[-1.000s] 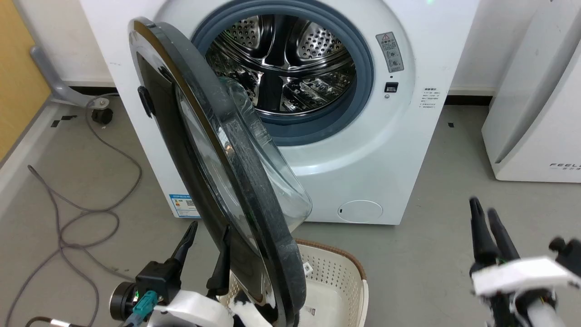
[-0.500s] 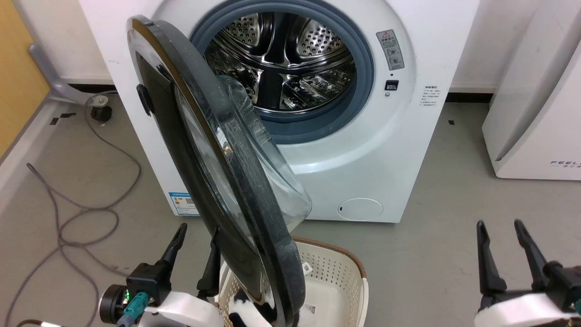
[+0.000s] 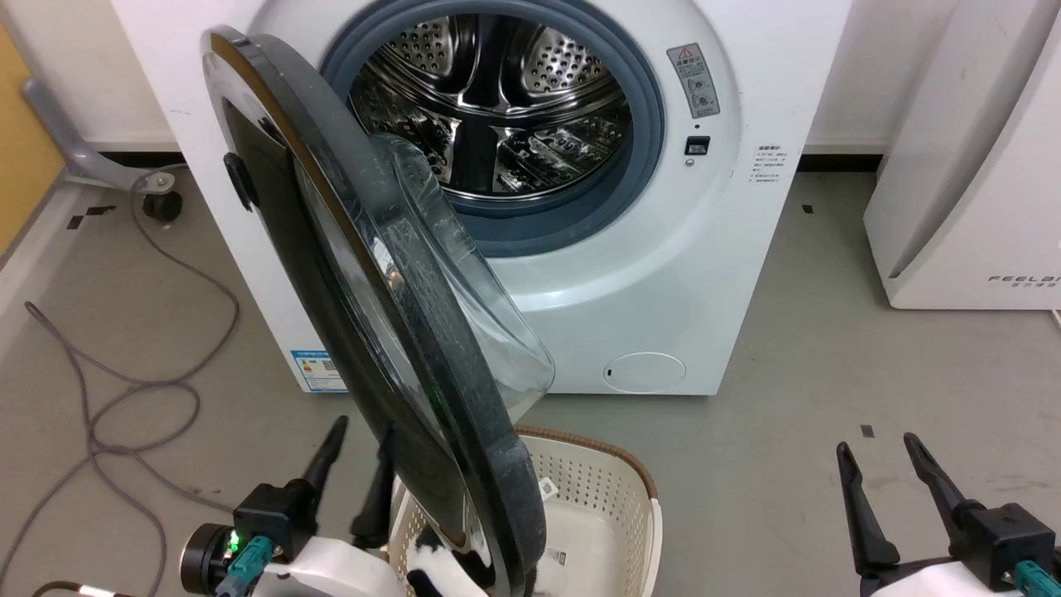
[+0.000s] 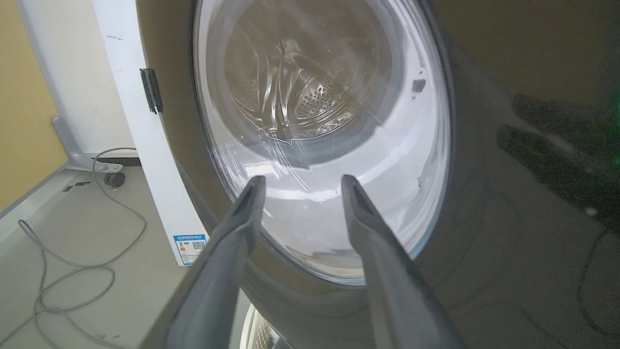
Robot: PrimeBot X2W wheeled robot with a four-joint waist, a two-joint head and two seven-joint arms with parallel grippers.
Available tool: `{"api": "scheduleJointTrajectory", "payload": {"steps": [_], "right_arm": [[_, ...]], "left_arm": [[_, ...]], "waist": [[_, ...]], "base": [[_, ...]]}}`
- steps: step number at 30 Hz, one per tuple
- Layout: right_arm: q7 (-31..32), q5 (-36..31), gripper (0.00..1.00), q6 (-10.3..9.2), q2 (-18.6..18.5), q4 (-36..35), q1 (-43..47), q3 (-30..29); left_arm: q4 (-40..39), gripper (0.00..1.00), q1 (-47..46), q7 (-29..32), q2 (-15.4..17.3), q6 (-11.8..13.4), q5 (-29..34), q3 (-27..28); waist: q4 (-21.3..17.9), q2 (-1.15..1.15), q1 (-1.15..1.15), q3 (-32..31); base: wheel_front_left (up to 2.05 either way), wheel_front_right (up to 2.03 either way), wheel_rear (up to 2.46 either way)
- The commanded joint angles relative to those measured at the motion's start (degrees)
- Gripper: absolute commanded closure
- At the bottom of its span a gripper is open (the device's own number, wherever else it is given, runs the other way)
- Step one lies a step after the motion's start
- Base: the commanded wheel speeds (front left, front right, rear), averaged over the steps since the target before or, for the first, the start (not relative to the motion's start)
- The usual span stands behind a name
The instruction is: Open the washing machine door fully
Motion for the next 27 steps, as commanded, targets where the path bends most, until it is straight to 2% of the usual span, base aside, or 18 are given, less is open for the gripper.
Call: {"api": "scheduleJointTrajectory", "payload": {"steps": [1,16,27], "right_arm": [[-0.04,0.06,0.00,0.05,0.25,-0.51,0.51,0.24],[0.34,1.82,0.00,0.05,0.26,-0.09,-0.17,0.72],[0.52,3.00,0.00,0.05,0.26,0.79,-0.69,0.13]], "left_arm": [[0.09,1.00,0.22,-0.30,0.35,0.09,0.31,-0.03],[-3.55,1.00,-0.65,0.85,0.70,1.38,-1.14,1.06],[-18.74,1.00,-4.75,2.09,3.92,2.54,-0.95,3.38]], "waist": [[-0.08,0.00,0.00,0.14],[0.11,0.00,0.00,0.54],[0.24,0.00,0.00,0.73]], "base": [[0.00,0.00,0.00],[0.00,0.00,0.00],[0.00,0.00,0.00]]}}
